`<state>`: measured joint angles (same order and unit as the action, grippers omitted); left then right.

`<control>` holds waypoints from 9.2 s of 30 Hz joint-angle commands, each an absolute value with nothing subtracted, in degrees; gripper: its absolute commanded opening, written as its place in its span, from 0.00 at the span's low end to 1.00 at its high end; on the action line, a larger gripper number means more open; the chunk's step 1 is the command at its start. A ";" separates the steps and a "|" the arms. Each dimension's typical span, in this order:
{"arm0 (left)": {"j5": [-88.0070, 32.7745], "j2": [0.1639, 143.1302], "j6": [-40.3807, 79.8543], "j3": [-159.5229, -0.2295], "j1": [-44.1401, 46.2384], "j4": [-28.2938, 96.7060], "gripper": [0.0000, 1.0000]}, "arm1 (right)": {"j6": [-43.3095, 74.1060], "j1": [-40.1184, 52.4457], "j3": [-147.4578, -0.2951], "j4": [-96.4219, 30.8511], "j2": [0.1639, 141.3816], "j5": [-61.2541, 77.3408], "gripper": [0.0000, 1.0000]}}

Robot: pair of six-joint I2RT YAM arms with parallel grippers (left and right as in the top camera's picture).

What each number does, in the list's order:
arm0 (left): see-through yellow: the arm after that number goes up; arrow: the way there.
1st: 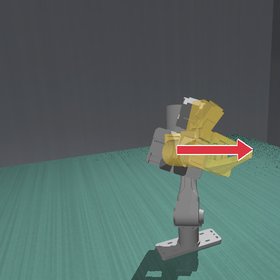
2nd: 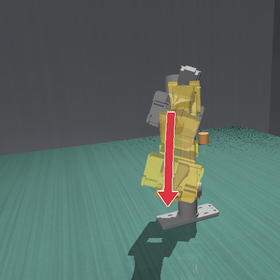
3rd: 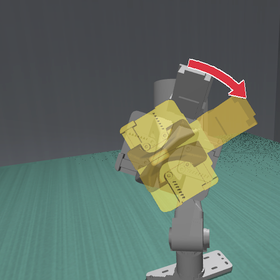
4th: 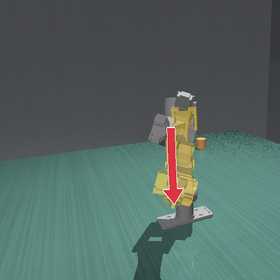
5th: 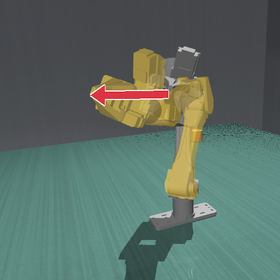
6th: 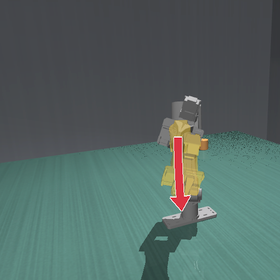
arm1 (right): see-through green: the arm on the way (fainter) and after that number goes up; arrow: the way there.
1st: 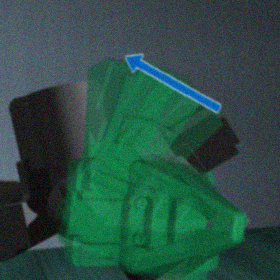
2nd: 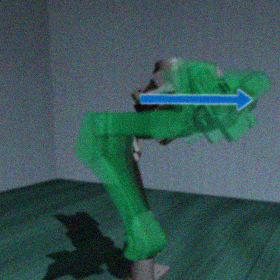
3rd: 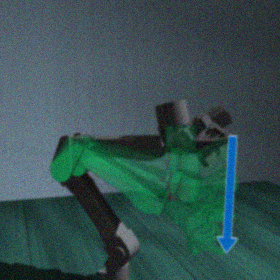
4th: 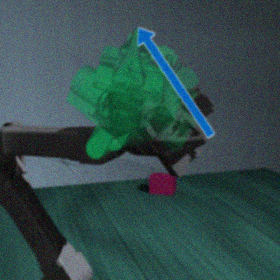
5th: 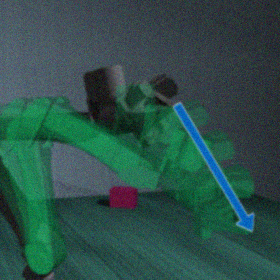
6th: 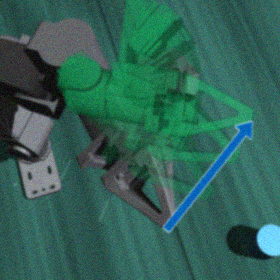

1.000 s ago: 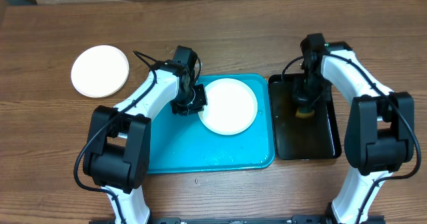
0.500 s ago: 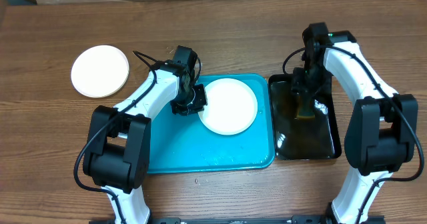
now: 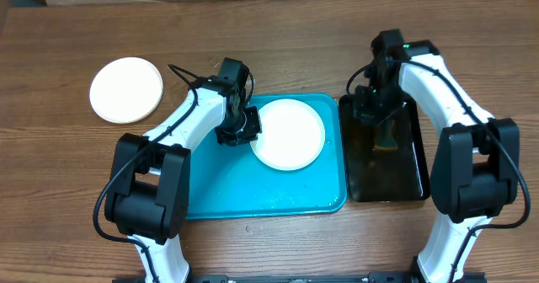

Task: Clean dirty plates on tray and stack at the side
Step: 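Return the sponge to the black tray and lift the right arm away, then lift the white plate off the teal tray with the left gripper, then carry the white plate left toward the plate stack, then lower the white plate onto the stack and open the left gripper, then lift the left gripper away from the stack toward the tray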

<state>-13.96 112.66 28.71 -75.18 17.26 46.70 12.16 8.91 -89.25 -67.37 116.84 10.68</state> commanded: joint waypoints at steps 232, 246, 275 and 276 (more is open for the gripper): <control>-28.56 116.49 10.28 -91.98 -19.59 42.92 0.85 | 8.32 -16.14 -97.14 -64.31 115.07 14.63 1.00; -21.65 116.49 10.28 -91.98 -2.50 42.85 1.00 | 8.32 -16.14 -97.14 -64.31 115.07 14.63 1.00; -21.63 116.49 10.28 -91.98 1.54 42.85 1.00 | 8.32 -16.14 -97.12 -64.31 115.24 14.63 1.00; -21.63 116.49 10.28 -91.98 1.54 42.85 1.00 | 8.32 -16.08 -97.10 -64.31 115.26 14.63 1.00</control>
